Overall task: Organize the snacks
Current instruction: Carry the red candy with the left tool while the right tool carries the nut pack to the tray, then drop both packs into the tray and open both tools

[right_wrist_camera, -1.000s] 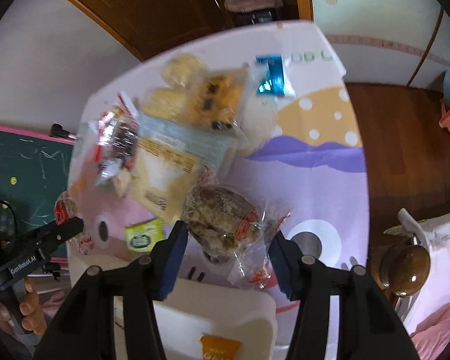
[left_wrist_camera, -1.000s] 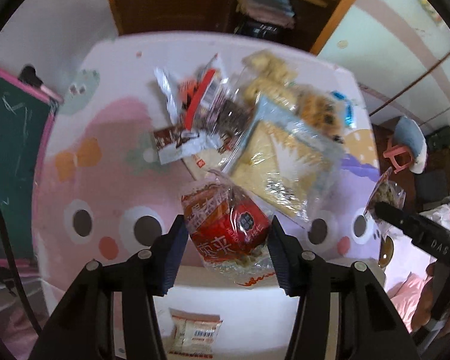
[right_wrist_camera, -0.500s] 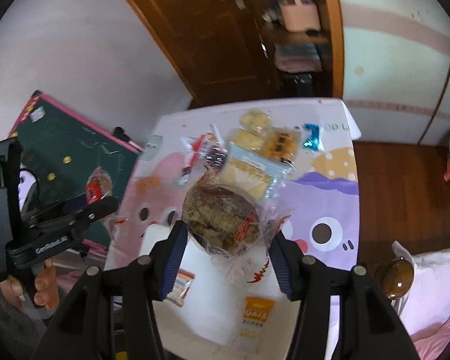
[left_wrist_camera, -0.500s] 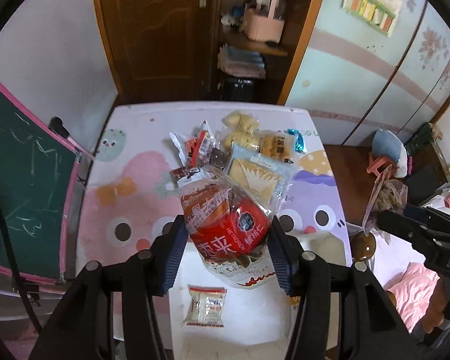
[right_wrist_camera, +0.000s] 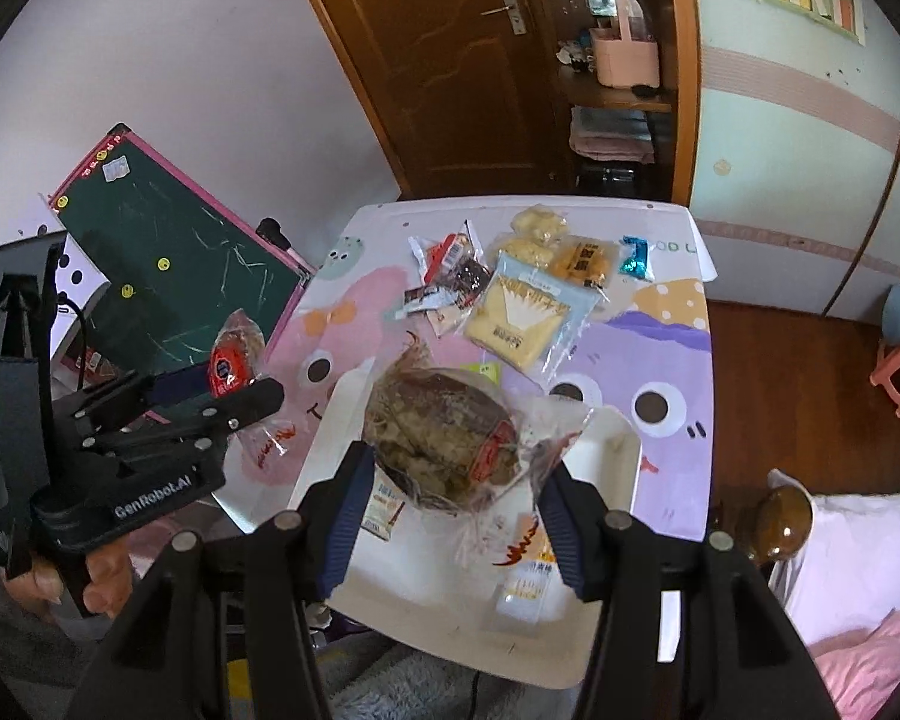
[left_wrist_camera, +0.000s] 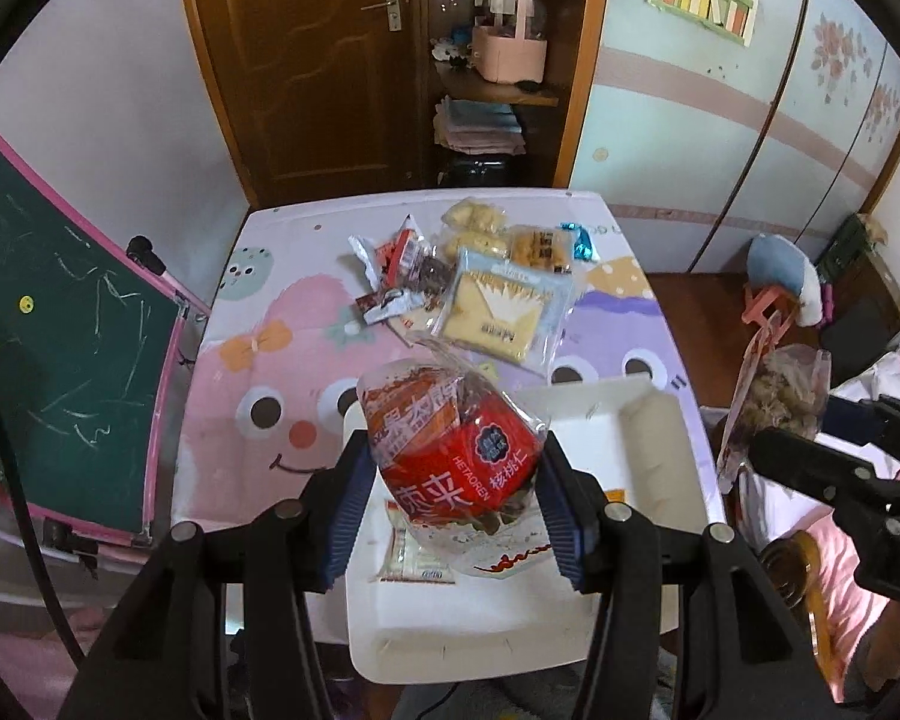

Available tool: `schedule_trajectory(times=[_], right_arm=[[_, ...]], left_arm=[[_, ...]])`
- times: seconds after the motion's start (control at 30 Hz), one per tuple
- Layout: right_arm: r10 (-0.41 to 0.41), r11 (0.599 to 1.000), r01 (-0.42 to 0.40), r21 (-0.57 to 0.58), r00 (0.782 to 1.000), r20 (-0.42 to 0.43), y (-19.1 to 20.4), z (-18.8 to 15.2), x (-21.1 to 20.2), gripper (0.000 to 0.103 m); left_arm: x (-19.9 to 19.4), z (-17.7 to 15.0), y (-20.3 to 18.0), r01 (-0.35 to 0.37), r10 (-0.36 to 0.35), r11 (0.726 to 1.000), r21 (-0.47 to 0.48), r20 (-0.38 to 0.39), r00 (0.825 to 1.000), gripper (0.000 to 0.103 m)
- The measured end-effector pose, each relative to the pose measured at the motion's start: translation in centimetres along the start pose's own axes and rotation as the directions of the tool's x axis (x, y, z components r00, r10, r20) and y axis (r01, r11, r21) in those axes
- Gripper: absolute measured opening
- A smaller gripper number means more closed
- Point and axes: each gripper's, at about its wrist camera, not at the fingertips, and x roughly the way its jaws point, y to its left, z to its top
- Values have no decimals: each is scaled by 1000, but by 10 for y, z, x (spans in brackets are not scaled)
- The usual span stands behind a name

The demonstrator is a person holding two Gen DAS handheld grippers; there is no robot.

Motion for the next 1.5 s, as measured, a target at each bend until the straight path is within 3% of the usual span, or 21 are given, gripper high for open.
schedule_trajectory(times=[0.23, 0.47, 0.8, 1.17, 1.27, 1.37, 1.5], right_arm=[[-85, 996, 85, 0, 996, 18, 2, -23, 11, 55], [-131, 991, 131, 11, 990, -47, 3, -45, 36, 55], [-115, 993, 116, 8, 989, -97, 7, -57, 48, 55], [-93, 995, 99, 25, 979, -181, 6, -64, 73, 56], [-93, 995, 98, 18, 979, -182, 9, -64, 73, 58], [-82, 996, 86, 19, 984, -160, 11, -63, 69, 58], [-78, 996, 82, 22, 986, -149, 12, -62, 66, 58]], left_arm=[[17, -29, -7, -37, 38, 999, 8, -20, 999, 52], [31, -50, -12, -33, 34, 999, 6, -39, 999, 52], [40, -63, -12, -41, 42, 999, 9, -61, 997, 52], [63, -78, -9, -36, 36, 999, 7, -160, 986, 53], [63, -80, -8, -29, 30, 1000, 7, -162, 986, 62], [60, -80, -9, -33, 35, 999, 16, -149, 988, 83], [56, -79, -6, -29, 29, 1000, 5, -134, 990, 85]])
